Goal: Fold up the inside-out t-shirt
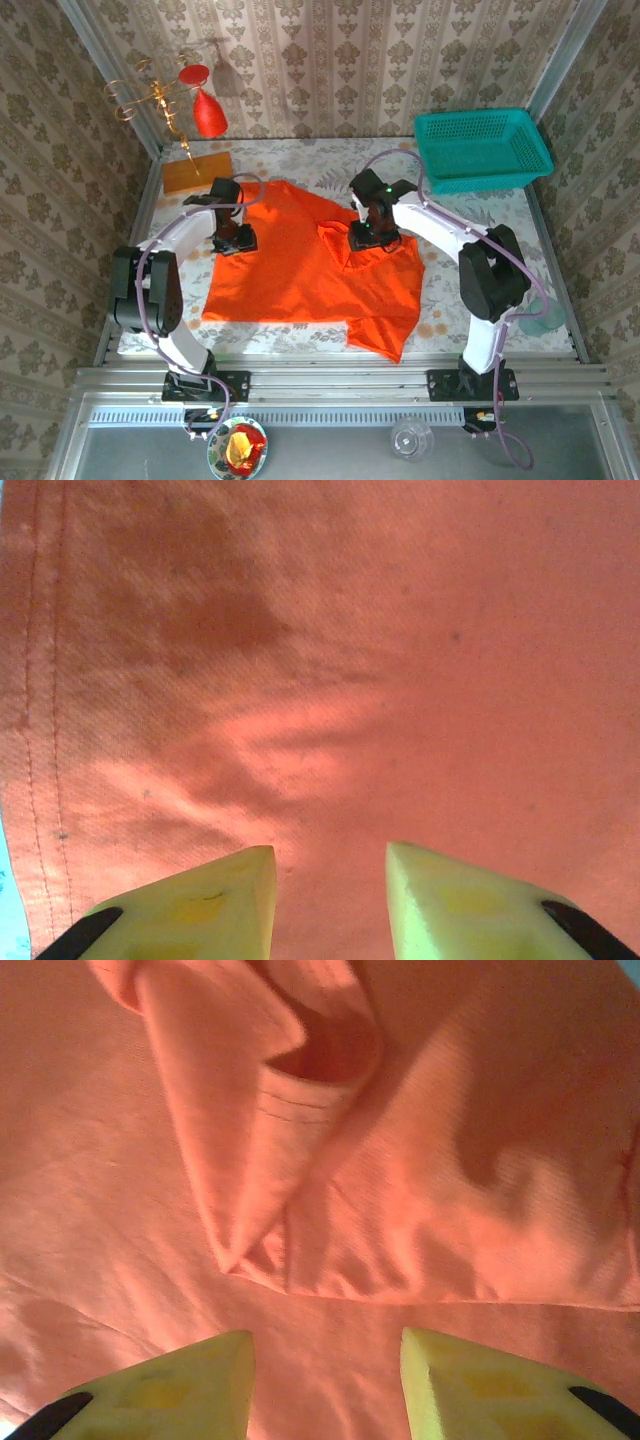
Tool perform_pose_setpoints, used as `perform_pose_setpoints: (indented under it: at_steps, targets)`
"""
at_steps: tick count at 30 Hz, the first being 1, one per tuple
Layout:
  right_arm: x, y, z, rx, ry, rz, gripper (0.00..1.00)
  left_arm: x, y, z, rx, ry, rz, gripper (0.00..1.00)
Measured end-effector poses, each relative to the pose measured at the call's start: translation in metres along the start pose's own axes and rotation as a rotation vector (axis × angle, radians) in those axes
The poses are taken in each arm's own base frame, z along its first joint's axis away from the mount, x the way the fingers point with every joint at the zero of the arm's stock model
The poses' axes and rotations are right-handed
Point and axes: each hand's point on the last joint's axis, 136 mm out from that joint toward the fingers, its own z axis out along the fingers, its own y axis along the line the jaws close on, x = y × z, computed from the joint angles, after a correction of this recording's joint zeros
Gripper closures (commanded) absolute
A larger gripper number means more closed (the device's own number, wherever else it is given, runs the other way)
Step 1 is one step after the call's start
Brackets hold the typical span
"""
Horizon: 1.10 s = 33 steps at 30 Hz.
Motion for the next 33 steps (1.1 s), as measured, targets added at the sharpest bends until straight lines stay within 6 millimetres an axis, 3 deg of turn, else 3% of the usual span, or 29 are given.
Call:
perform_pose_setpoints:
  at_steps: [5, 12, 14, 18, 21, 26, 30, 33]
  targets:
    - [-0.002, 0.027, 0.012, 0.007, -0.021, 0.005, 0.47, 0.010, 0.003, 0.002, 0.001, 0.012, -0.002, 0.65]
    - [-0.021, 0.002, 0.044, 0.077, -0.039, 0.167, 0.45, 0.012, -0.013, 0.004, 0.030, 0.004, 0.036, 0.63]
    - [-0.027, -0.002, 0.049, 0.074, -0.050, 0.194, 0.49, 0.011, -0.025, 0.003, 0.051, 0.001, 0.063, 0.62]
    - [-0.043, -0.002, 0.053, 0.041, -0.082, 0.222, 0.79, -0.004, -0.053, 0.001, 0.108, -0.028, 0.106, 0.62]
    - [-0.054, 0.004, 0.047, 0.017, -0.113, 0.213, 0.98, -0.012, -0.059, 0.002, 0.126, -0.048, 0.112, 0.62]
    - [-0.081, 0.007, 0.024, -0.001, -0.178, 0.175, 1.00, -0.016, -0.052, 0.002, 0.120, -0.051, 0.089, 0.62]
    - [-0.121, -0.010, -0.014, 0.008, -0.270, 0.161, 1.00, -0.018, -0.039, 0.003, 0.108, -0.052, 0.058, 0.63]
    - [-0.181, -0.043, -0.045, 0.076, -0.396, 0.151, 1.00, -0.010, -0.024, 0.005, 0.091, -0.038, 0.026, 0.63]
